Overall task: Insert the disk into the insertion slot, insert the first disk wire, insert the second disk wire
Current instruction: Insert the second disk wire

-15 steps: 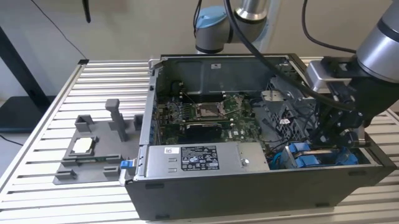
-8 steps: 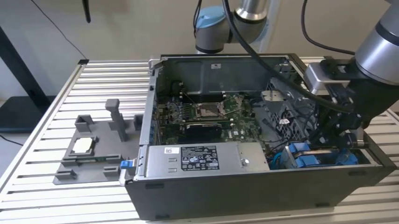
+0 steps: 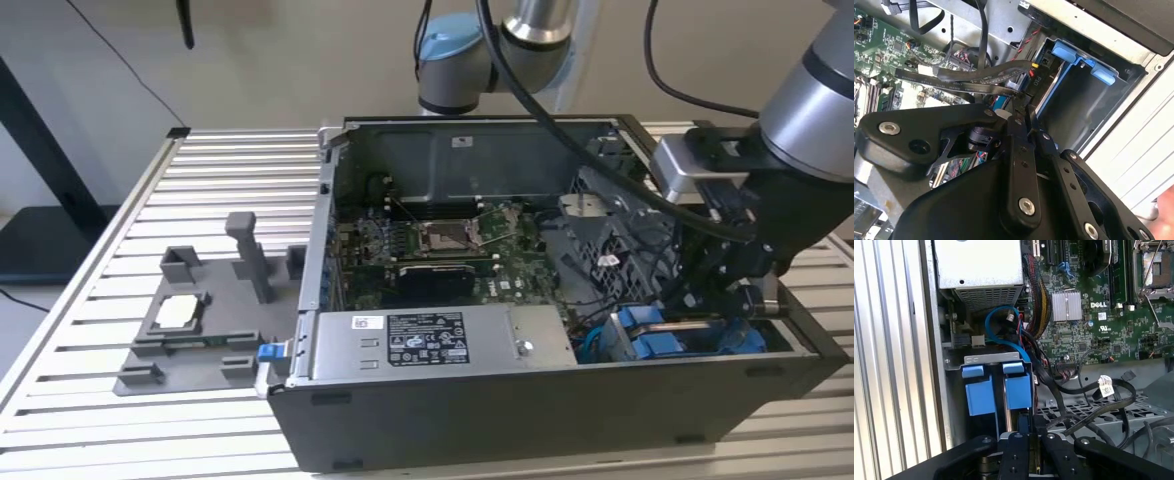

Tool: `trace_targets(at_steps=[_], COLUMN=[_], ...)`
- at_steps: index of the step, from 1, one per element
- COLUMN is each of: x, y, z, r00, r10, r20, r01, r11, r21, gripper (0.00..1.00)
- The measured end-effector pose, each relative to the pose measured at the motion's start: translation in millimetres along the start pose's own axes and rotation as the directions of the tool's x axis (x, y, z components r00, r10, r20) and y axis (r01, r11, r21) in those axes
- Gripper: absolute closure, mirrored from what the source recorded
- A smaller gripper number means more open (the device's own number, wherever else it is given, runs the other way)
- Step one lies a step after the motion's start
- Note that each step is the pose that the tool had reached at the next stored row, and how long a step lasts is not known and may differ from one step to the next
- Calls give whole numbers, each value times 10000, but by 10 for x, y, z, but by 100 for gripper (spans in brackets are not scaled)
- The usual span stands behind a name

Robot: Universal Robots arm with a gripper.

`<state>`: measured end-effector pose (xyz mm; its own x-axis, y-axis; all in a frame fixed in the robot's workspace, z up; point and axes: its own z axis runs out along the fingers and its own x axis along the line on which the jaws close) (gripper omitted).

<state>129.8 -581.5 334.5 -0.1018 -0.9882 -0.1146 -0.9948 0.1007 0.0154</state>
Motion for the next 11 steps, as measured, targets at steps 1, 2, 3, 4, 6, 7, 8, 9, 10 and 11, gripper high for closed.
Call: trace_targets(at_steps=[1, 2, 3, 4, 6, 7, 8, 9, 10, 11], x=[-1, 0, 0, 0, 0, -2, -5, -8, -11, -13], y=[0, 0, 0, 0, 0, 1, 1, 1, 2, 2], z=[3, 4, 5, 5, -3, -18, -42, -69, -92, -118], r00=[10000, 10000, 10000, 10000, 10000, 10000, 10000, 10000, 10000, 10000], r10=[0, 0, 0, 1, 1, 1, 1, 1, 2, 1], r20=[8, 9, 9, 8, 2, 4, 4, 2, 4, 1], r01=[0, 0, 0, -1, -1, -1, -1, -1, -2, -1], r11=[10000, 10000, 10000, 10000, 10000, 10000, 10000, 10000, 10000, 10000], r21=[-1, -2, -2, -1, 0, 0, 0, -1, -4, -6], gripper=[84, 82, 82, 76, 76, 76, 76, 76, 76, 76])
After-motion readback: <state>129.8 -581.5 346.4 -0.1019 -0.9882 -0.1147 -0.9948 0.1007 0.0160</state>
